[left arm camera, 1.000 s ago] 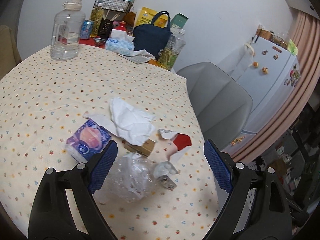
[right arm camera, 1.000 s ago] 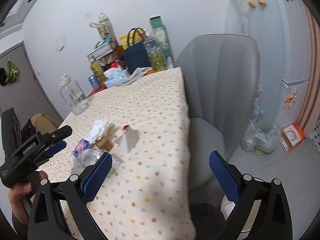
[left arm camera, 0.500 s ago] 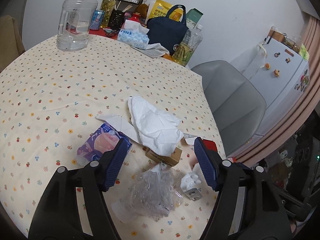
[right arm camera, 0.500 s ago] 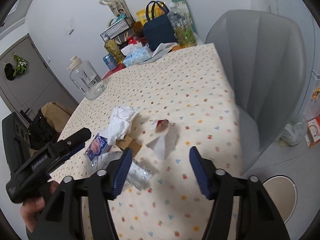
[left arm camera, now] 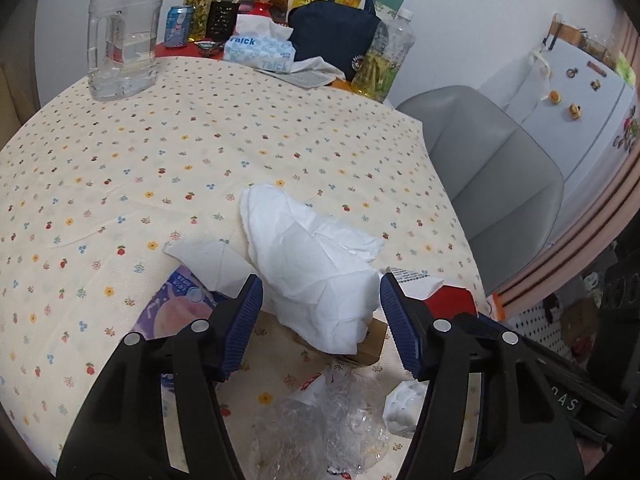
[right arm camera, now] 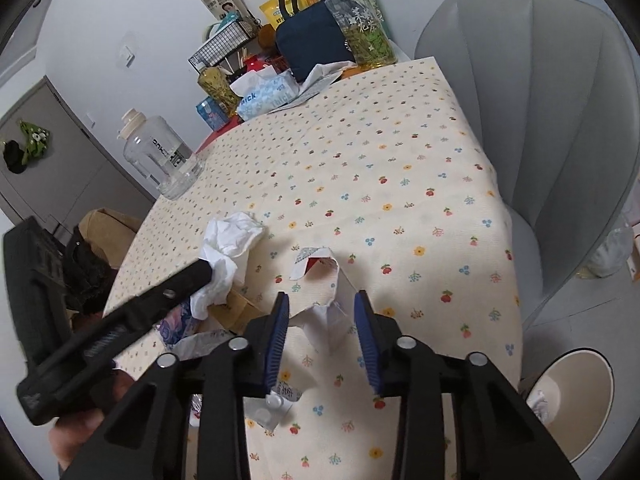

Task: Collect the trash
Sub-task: 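Grasp the white tissue with the left tool while the right tool grasps the small white paper, then carry the tissue with the left tool while the right tool drops the paper into the bin, then open the left tool over the bin to drop the white tissue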

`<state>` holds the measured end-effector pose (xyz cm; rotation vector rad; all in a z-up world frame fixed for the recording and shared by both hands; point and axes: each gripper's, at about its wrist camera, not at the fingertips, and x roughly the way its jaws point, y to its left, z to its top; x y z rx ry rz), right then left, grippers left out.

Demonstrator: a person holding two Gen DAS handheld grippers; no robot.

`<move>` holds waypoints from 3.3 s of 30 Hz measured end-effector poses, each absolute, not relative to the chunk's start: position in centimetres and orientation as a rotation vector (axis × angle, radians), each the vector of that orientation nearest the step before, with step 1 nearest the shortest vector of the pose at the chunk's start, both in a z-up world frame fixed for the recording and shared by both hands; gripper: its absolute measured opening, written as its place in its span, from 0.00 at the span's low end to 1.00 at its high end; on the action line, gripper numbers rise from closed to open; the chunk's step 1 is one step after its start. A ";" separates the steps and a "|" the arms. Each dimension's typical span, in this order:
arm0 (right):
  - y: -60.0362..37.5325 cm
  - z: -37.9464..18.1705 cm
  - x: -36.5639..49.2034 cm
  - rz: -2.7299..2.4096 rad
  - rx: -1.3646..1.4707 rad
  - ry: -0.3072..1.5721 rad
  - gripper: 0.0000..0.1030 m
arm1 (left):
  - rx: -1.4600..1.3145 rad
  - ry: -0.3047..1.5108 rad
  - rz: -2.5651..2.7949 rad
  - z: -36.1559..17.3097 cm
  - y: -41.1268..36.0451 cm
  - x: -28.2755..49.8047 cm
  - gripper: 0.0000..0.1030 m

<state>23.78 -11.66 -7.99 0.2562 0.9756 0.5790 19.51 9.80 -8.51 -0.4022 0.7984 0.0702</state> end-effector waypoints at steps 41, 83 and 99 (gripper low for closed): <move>-28.8 -2.4 16.9 0.405 0.420 0.776 0.11 | -0.268 0.709 -0.111 -2.8 -0.4 16.2 0.09; -47.3 -12.0 13.3 -0.028 0.525 0.862 0.62 | -0.074 0.894 -0.381 -8.1 -18.7 18.7 0.09; -54.2 -10.0 9.2 -0.170 0.560 0.768 0.78 | 0.006 0.989 -0.538 -10.8 -26.8 19.0 0.09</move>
